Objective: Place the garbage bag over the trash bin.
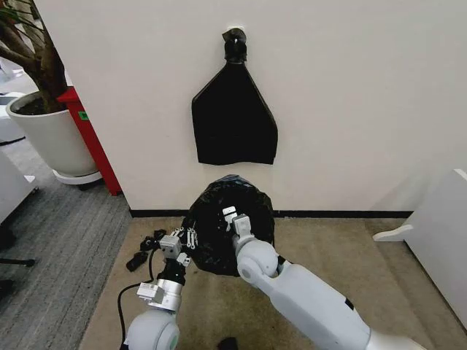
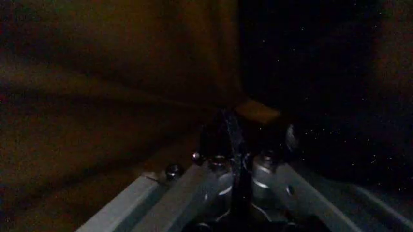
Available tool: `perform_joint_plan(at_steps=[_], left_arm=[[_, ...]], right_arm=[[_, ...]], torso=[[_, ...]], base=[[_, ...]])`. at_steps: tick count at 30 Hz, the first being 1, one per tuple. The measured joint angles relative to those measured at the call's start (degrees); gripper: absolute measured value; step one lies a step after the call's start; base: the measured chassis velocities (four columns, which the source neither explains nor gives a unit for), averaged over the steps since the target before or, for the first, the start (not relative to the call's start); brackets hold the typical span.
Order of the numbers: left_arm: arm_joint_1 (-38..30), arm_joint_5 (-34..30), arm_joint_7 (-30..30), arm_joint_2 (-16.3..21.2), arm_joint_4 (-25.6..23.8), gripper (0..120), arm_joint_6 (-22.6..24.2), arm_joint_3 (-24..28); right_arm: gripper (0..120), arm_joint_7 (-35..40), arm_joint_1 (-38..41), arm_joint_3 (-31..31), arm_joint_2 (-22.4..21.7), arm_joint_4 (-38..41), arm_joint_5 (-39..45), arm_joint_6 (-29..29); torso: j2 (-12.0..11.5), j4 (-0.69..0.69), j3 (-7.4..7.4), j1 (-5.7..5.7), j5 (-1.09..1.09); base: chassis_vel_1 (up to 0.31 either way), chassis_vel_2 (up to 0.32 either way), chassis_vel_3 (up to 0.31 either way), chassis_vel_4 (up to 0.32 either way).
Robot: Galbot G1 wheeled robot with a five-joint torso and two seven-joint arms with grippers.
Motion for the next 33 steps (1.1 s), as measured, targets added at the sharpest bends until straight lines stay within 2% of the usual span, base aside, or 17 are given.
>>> perform_joint_plan(at_steps=[8,12,16,21,26,33], left_arm=[[-1.4,-0.8,0.1,0.4,0.8,4,-0.2,-0.5],[-2.0,-1.0,0.0,0.4,0.8,4,0.0,-0.5],[-2.2,-1.1,-0.3,0.3,0.9,4,0.2,-0.5],[-1.2,-0.6,-0.4,0.0,0.8,4,0.0,-0.5],[-0.7,-0.2,-0.3,-0.2,0.6,4,-0.1,-0.4],[-0.2,0.2,-0.1,-0.2,0.6,4,-0.5,-0.2]], right_arm=[[0,-1.1,-1.9,0.7,-5.3,3.2,0.6,0.1],[0,-1.1,-3.0,-0.1,-5.8,4.7,0.4,0.1],[0,-0.9,-3.1,-2.0,-4.9,5.7,0.1,-0.1],[0,0.1,-0.4,-5.3,-0.6,4.4,0.1,-0.6],[0,0.6,2.0,-5.9,1.5,2.4,0.1,-0.5],[0,0.6,3.4,-3.2,0.8,1.1,0.2,0.0]], torso=[[0.0,-0.02,0.0,0.0,0.0],[0.0,-0.04,0.0,0.0,0.01],[0.0,-0.02,0.0,0.0,0.01],[0.0,0.0,0.0,0.0,0.0],[0.0,0.0,0.0,0.0,0.0],[0.0,0.0,0.0,0.0,0.01]], base=[[0.0,0.0,0.0,0.0],[0.0,0.0,0.0,0.0],[0.0,0.0,0.0,0.0],[0.0,0.0,0.0,0.0],[0.0,0.0,0.0,0.0],[0.0,0.0,0.0,0.0]])
